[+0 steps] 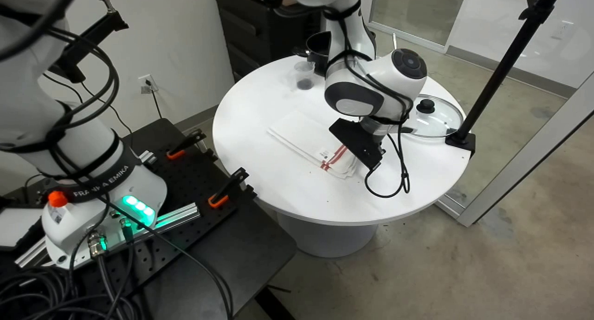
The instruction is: Fold the towel
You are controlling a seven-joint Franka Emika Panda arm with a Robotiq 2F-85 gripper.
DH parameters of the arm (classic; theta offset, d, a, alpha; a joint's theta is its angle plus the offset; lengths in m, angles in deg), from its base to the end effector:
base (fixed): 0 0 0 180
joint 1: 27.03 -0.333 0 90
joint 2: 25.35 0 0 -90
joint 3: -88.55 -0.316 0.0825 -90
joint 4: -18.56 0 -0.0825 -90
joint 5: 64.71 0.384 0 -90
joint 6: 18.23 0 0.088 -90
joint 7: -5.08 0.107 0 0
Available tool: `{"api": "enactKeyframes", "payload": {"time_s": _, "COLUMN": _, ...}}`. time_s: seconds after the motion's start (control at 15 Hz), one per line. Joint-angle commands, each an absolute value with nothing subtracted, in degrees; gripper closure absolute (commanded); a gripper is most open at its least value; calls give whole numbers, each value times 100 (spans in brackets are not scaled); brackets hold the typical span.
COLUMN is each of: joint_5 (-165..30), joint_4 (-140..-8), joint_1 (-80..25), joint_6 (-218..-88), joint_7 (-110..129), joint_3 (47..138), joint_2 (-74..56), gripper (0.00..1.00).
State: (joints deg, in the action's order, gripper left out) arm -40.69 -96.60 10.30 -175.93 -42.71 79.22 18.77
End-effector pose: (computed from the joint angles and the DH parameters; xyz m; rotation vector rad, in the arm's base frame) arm 0.5025 -0.2813 0.0655 -2.9000 0.1319 -0.1966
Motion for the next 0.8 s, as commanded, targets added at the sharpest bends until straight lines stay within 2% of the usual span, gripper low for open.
{"api": "enactKeyframes", "payload": {"time_s": 0.0, "joint_5": -4378, "joint_4": -9225, "joint_1": 890, "joint_6": -17445, "joint_7": -3603, "joint_3": 8220, "joint_2": 1956, "gripper": 98}}
{"api": "enactKeyframes", "payload": {"time_s": 0.47, "joint_5": -5080, "joint_4": -8710, "joint_1": 708, "joint_6": -17169, "joint_7": -2531, "joint_3": 8767, "joint_2": 2047, "gripper": 98}}
{"api": "enactKeyframes", "payload": {"time_s": 0.73, "joint_5": -5380, "joint_4": -8794, "joint_1": 602, "joint_6": -16823, "joint_7": -2405, "joint_3": 8707, "joint_2": 2007, "gripper": 98}}
